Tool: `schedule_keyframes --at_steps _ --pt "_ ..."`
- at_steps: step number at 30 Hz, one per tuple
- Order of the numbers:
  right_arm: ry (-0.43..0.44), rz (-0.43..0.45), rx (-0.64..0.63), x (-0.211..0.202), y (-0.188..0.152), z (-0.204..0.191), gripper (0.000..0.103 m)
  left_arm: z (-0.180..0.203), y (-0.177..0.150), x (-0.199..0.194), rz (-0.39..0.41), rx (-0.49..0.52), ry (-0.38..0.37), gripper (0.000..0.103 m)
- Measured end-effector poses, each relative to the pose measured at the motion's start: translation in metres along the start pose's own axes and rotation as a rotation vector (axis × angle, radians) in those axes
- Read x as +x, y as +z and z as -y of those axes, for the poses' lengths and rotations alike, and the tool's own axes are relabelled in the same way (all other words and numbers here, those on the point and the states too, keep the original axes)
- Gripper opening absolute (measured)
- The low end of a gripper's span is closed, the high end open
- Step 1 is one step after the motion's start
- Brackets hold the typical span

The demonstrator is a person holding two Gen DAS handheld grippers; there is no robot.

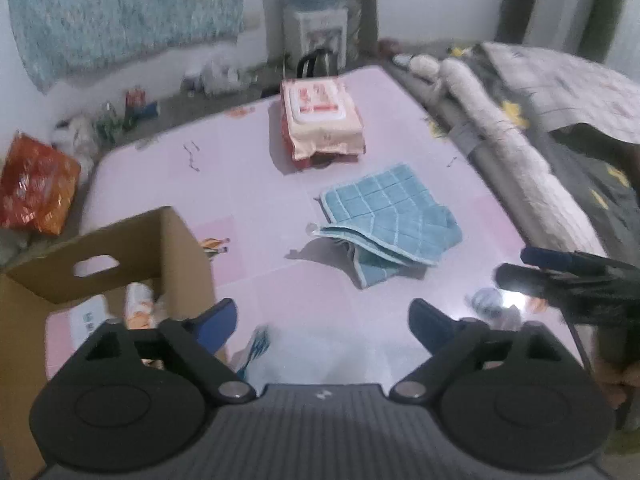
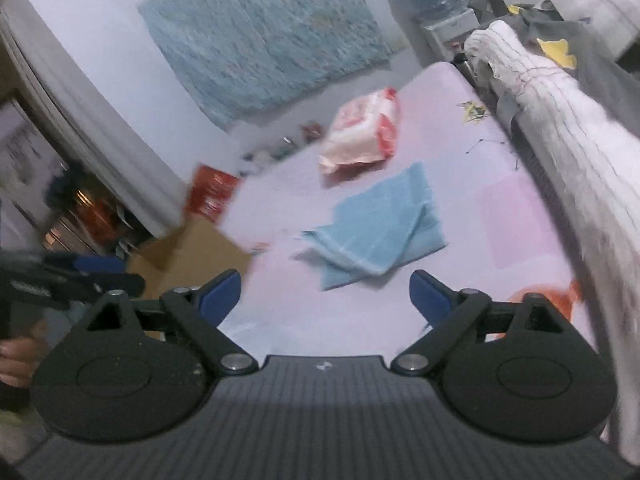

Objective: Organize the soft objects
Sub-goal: 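Move both tools back over the bed toward the blue towel, then grasp the blue towel with the right tool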

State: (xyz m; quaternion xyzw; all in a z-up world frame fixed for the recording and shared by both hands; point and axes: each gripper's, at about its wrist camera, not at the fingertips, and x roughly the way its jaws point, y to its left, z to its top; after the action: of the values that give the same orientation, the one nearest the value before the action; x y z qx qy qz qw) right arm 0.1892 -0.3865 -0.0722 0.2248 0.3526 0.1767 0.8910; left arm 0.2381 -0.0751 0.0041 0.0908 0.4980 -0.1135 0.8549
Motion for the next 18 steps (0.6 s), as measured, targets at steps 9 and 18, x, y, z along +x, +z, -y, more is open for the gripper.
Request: schedule_keyframes --at_steps 9,18 --pt "-0.192 -0.145 -0.231 0.117 0.036 0.008 0.094 0.008 0.019 0.04 -0.06 -0.023 -0.031 0.073" --pt "-0.269 -0.198 -0.294 0.13 0.025 0.002 0.033 0.009 0.02 0.036 -0.05 -0.043 -0.062 0.068"
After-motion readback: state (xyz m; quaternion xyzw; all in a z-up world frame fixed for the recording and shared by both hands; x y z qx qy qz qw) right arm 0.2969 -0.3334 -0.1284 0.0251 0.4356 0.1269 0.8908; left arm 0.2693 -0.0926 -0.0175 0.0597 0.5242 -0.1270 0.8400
